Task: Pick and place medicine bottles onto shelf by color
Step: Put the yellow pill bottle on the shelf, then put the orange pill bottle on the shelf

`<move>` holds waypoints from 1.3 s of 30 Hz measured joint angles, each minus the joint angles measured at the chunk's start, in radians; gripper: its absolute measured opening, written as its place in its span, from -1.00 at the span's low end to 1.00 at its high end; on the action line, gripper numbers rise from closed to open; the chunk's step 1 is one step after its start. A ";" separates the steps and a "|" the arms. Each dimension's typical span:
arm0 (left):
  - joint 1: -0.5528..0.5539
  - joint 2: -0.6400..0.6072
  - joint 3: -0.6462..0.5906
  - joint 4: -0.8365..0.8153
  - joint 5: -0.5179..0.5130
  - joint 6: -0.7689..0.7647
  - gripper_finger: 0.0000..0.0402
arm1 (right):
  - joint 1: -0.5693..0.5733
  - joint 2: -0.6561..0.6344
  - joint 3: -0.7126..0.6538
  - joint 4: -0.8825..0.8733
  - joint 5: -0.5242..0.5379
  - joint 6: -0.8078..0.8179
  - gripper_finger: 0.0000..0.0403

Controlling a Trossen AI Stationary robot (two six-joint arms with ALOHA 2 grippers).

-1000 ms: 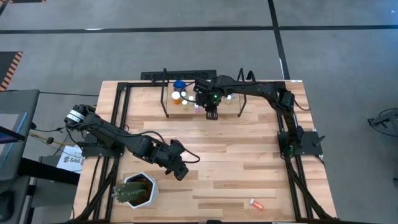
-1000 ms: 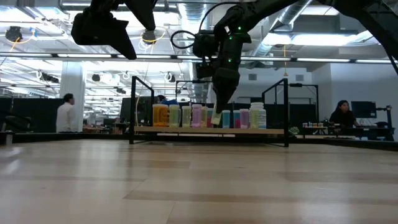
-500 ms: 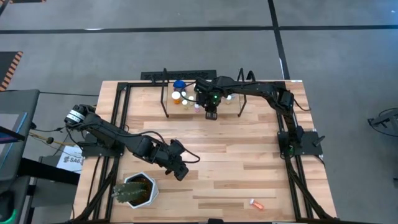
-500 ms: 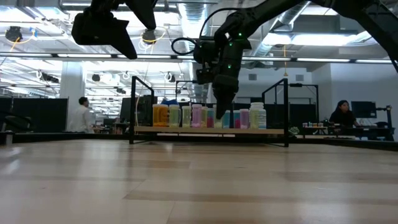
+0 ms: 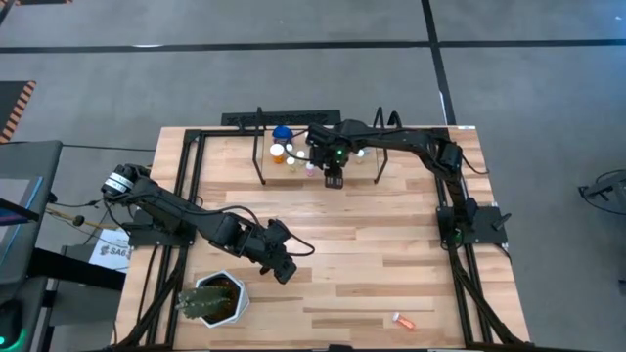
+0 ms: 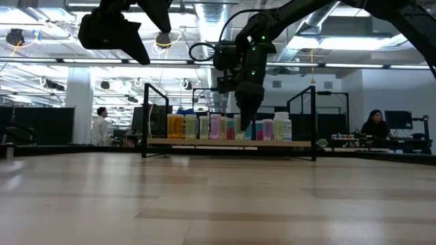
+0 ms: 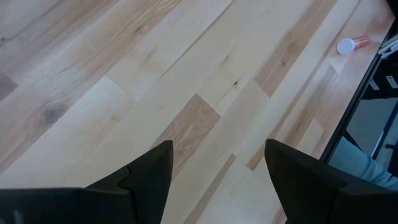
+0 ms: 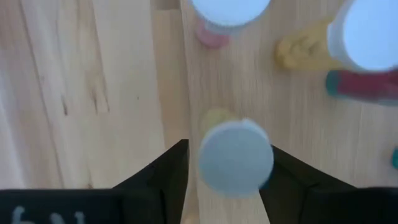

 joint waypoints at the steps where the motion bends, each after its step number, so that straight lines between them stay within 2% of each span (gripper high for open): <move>1: 0.000 0.000 0.000 0.000 0.000 -0.001 0.20 | 0.000 -0.004 0.001 -0.012 0.000 0.000 -0.03; 14: 0.000 0.000 0.000 0.009 0.000 -0.025 0.20 | -0.037 -0.077 -0.001 -0.222 0.003 0.036 0.02; 19: 0.000 0.000 0.000 0.025 -0.004 -0.014 0.20 | -0.045 -0.203 -0.073 -0.326 -0.026 0.140 -0.01; 23: -0.010 0.000 0.000 0.027 -0.016 -0.006 0.20 | -0.002 -0.395 -0.261 -0.363 -0.073 0.271 -0.05; 28: -0.022 0.000 0.000 0.033 -0.037 0.032 0.20 | 0.186 -0.694 -0.555 -0.333 -0.084 0.535 -0.10; 32: -0.021 0.000 0.000 0.070 -0.058 0.079 0.20 | 0.417 -0.871 -0.713 -0.280 -0.084 0.872 -0.13; 36: -0.021 0.000 0.000 0.128 -0.090 0.109 0.20 | 0.681 -0.952 -0.796 -0.178 -0.083 1.208 -0.16; 39: -0.031 0.000 0.000 0.165 -0.113 0.109 0.20 | 0.877 -0.941 -0.818 -0.065 -0.076 1.431 -0.18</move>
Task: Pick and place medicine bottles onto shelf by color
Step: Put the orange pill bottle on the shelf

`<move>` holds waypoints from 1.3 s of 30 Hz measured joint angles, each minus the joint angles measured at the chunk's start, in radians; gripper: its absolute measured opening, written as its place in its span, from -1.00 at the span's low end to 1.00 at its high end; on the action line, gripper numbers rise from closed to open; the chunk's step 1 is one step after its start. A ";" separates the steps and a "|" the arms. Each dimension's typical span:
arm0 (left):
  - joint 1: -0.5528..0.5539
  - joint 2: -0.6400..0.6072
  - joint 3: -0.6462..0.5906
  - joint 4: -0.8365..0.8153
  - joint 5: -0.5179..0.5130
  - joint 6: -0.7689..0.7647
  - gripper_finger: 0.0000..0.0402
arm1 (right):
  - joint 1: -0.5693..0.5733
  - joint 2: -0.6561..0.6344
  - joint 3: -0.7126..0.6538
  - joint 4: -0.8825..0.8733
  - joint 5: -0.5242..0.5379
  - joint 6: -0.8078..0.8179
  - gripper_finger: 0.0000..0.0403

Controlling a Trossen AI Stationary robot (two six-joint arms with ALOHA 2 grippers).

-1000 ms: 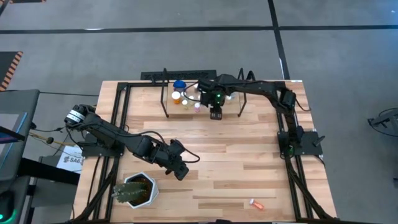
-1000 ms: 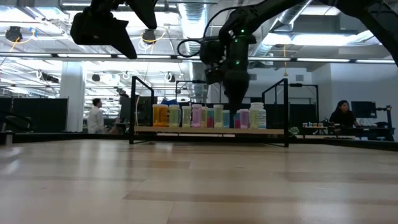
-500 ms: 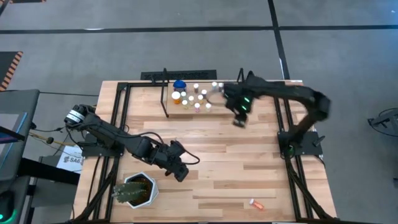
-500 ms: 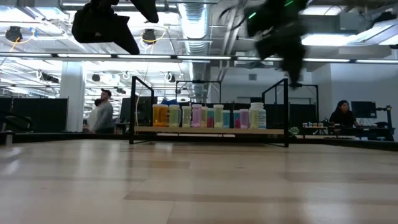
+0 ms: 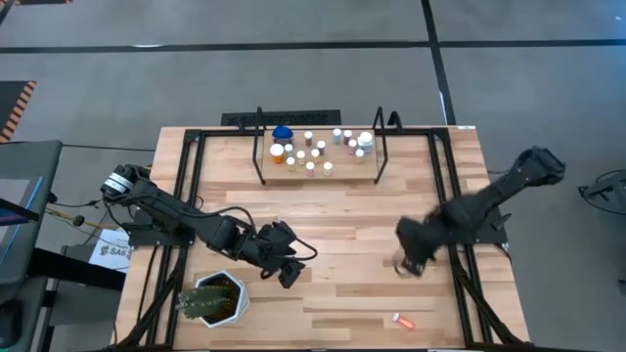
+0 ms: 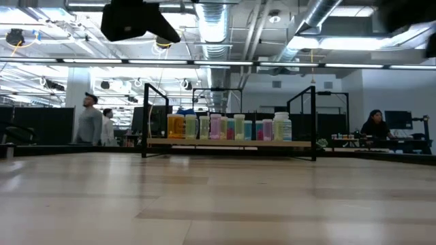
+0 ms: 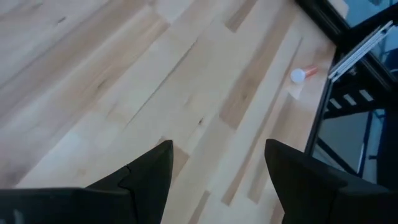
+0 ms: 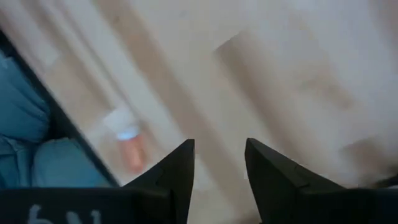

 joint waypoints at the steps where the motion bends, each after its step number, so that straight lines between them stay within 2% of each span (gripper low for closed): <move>1: -0.003 0.000 0.000 0.006 -0.004 0.001 0.20 | 0.062 0.017 0.000 0.028 0.012 0.067 -0.19; 6: -0.018 0.000 0.000 0.011 0.005 0.007 0.20 | 0.313 0.149 0.000 0.224 0.066 0.362 -0.20; 11: -0.021 0.000 0.000 0.011 0.030 0.053 0.20 | 0.429 0.306 -0.001 0.448 0.049 0.514 -0.14; 16: -0.039 0.000 0.000 0.010 0.057 0.103 0.20 | 0.429 0.405 0.007 0.606 -0.021 0.543 0.06; 21: -0.067 0.000 0.000 0.011 0.054 0.109 0.20 | 0.402 0.469 0.057 0.532 -0.023 0.535 0.20; 24: -0.081 0.000 0.000 0.011 0.054 0.109 0.20 | 0.389 0.510 0.083 0.466 -0.024 0.515 0.21; 33: -0.113 0.000 0.000 0.011 0.052 0.097 0.20 | 0.365 0.649 0.183 0.452 -0.028 0.402 0.22; 39: -0.120 0.000 0.000 0.011 0.033 0.085 0.20 | 0.363 0.705 0.192 0.444 -0.043 0.376 0.21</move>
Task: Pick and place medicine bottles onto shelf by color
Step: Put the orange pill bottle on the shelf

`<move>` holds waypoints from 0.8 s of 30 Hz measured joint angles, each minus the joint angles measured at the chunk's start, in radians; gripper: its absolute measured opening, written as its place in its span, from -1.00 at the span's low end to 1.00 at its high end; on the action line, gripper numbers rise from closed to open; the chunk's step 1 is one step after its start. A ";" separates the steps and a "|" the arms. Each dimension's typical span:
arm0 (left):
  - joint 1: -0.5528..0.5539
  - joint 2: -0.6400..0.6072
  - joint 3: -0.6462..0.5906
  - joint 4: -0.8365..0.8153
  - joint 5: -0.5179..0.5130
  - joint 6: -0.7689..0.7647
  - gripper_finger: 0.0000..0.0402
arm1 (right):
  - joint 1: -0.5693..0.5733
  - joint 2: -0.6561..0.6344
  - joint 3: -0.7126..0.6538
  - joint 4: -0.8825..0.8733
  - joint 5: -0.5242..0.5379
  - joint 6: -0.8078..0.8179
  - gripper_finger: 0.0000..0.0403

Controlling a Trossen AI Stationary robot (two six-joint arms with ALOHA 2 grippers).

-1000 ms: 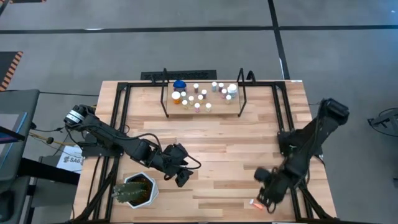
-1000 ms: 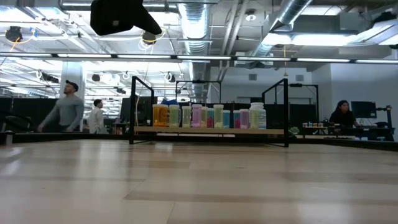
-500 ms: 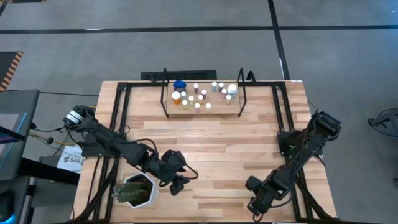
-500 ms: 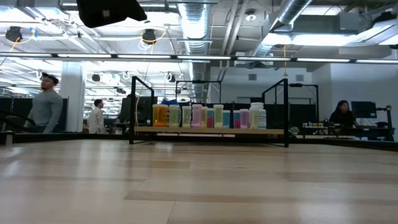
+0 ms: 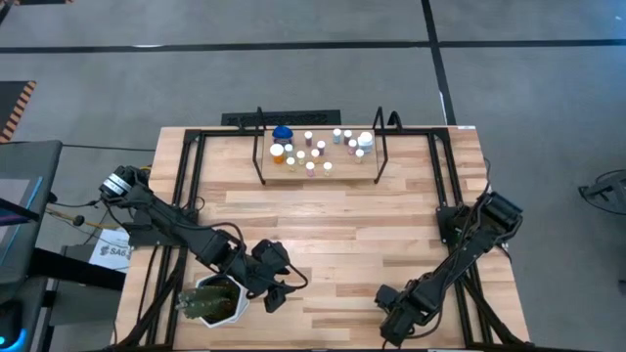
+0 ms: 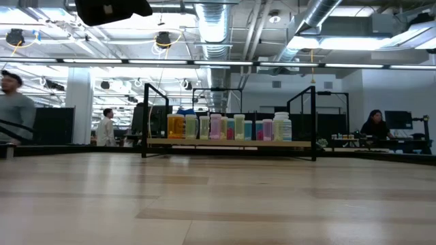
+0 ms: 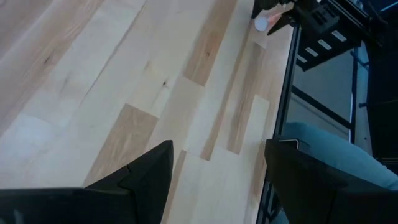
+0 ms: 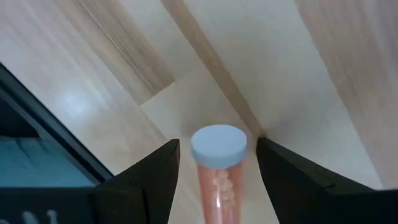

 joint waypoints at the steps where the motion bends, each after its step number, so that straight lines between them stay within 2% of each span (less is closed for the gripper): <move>1: 0.000 0.000 0.000 0.000 -0.001 -0.002 0.20 | -0.001 0.004 0.002 -0.001 -0.010 -0.013 0.20; 6: 0.000 0.000 0.000 0.000 -0.006 -0.005 0.20 | -0.013 0.002 0.000 -0.009 -0.017 -0.020 0.05; 15: -0.004 0.000 0.000 -0.001 -0.024 -0.001 0.20 | -0.014 -0.005 -0.002 -0.016 -0.014 -0.028 -0.46; 20: -0.016 0.000 0.000 0.001 -0.048 0.030 0.20 | -0.043 -0.040 0.017 -0.027 0.013 -0.083 -0.47; 24: -0.044 0.000 0.000 0.001 -0.110 0.076 0.20 | -0.101 -0.123 0.060 -0.031 0.170 -0.204 -0.40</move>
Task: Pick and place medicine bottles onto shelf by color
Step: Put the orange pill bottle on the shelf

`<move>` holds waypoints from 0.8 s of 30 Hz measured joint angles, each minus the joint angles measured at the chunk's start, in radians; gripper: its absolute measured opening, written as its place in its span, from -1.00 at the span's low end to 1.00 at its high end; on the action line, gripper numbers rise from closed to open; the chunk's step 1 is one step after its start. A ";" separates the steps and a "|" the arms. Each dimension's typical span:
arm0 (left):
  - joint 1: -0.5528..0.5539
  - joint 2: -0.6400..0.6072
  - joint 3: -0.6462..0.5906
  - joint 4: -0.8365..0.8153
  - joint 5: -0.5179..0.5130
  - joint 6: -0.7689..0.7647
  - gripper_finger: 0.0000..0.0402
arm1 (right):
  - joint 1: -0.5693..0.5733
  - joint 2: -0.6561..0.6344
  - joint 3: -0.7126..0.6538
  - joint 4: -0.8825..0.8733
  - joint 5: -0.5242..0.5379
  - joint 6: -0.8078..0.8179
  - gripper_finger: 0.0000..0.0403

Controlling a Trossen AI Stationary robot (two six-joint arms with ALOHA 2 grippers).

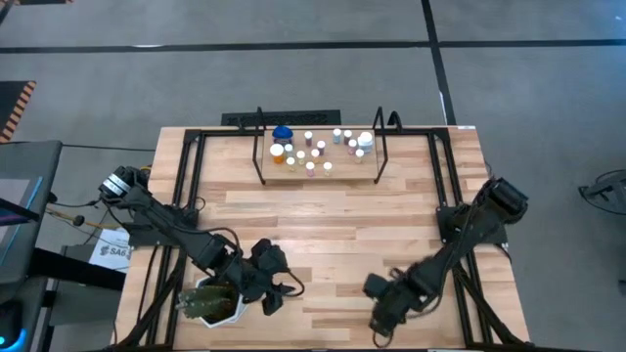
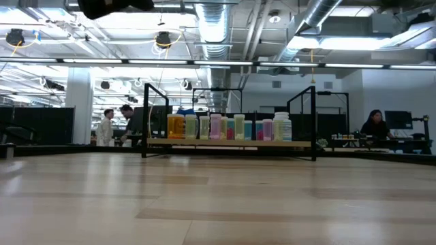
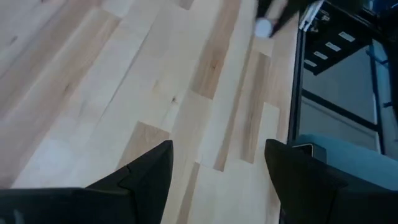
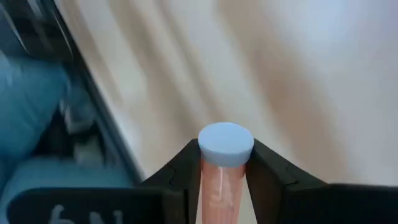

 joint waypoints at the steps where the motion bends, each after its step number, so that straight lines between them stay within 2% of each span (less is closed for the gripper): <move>1: -0.011 0.000 0.000 0.000 -0.018 0.003 0.20 | -0.018 -0.023 0.006 -0.003 0.050 -0.039 -0.39; 6: -0.073 0.000 0.000 0.018 -0.208 0.055 0.20 | -0.121 -0.133 0.054 0.017 0.339 -0.298 -0.39; 8: -0.094 0.000 0.000 0.042 -0.326 0.085 0.20 | -0.161 -0.168 0.062 0.085 0.437 -0.425 -0.40; 10: -0.110 0.000 0.000 0.081 -0.449 0.125 0.20 | -0.200 -0.198 0.063 0.217 0.487 -0.565 -0.40; 13: -0.114 0.000 0.000 0.187 -0.560 0.220 0.20 | -0.242 -0.230 0.065 0.455 0.496 -0.786 -0.39; 17: -0.103 0.000 0.000 0.358 -0.602 0.409 0.20 | -0.280 -0.238 0.066 0.726 0.442 -1.016 -0.39; 20: -0.093 0.000 0.000 0.463 -0.645 0.531 0.20 | -0.300 -0.239 0.066 0.841 0.372 -1.097 -0.39; 24: -0.076 0.000 0.000 0.569 -0.650 0.647 0.20 | -0.321 -0.239 0.066 0.878 0.296 -1.130 -0.38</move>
